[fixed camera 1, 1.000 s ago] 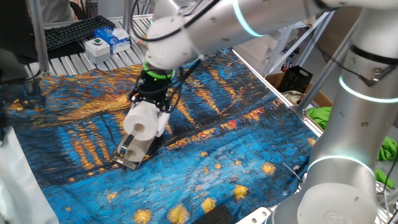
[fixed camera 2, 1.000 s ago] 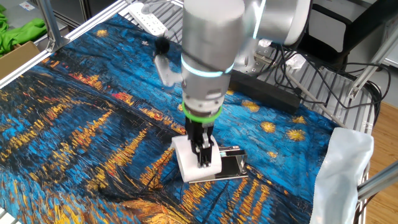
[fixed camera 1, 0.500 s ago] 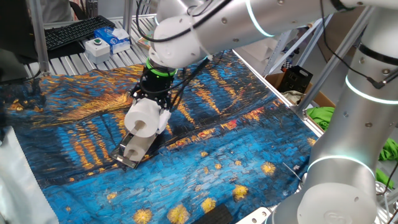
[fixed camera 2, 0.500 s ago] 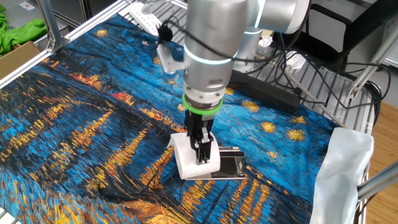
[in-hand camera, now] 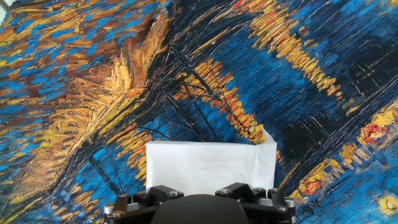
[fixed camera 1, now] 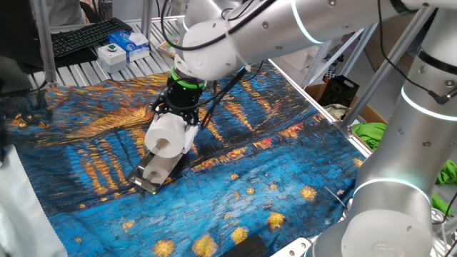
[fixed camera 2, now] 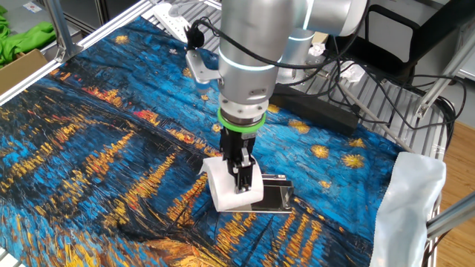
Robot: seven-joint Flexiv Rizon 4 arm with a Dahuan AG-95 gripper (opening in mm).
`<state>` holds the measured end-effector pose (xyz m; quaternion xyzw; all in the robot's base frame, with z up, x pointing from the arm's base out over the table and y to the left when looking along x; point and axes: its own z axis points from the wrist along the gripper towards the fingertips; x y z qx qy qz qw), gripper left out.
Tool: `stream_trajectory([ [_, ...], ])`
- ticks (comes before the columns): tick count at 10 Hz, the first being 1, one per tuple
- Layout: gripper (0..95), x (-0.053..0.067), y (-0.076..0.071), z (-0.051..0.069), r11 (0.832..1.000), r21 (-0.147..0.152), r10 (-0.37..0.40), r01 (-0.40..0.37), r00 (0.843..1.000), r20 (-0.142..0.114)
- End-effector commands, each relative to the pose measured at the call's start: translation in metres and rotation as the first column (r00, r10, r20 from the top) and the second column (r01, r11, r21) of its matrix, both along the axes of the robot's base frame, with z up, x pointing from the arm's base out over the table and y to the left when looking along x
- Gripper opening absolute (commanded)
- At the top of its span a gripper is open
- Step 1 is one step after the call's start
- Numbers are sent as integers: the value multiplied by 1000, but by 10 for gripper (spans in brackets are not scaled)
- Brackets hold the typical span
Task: Put the toilet paper on its holder
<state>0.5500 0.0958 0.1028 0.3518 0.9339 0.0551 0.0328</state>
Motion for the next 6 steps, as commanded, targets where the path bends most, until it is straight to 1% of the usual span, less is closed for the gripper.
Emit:
stream_trajectory([
  [1, 0, 1, 0, 0, 1000, -16, -1, 1, 1000, -3],
  [3, 0, 1, 0, 0, 998, -56, 17, -17, 1000, -2],
  [4, 0, 1, 0, 0, 998, -60, 21, -21, 1000, 1],
  [6, 0, 1, 0, 0, 998, -54, 37, -37, 999, -4],
])
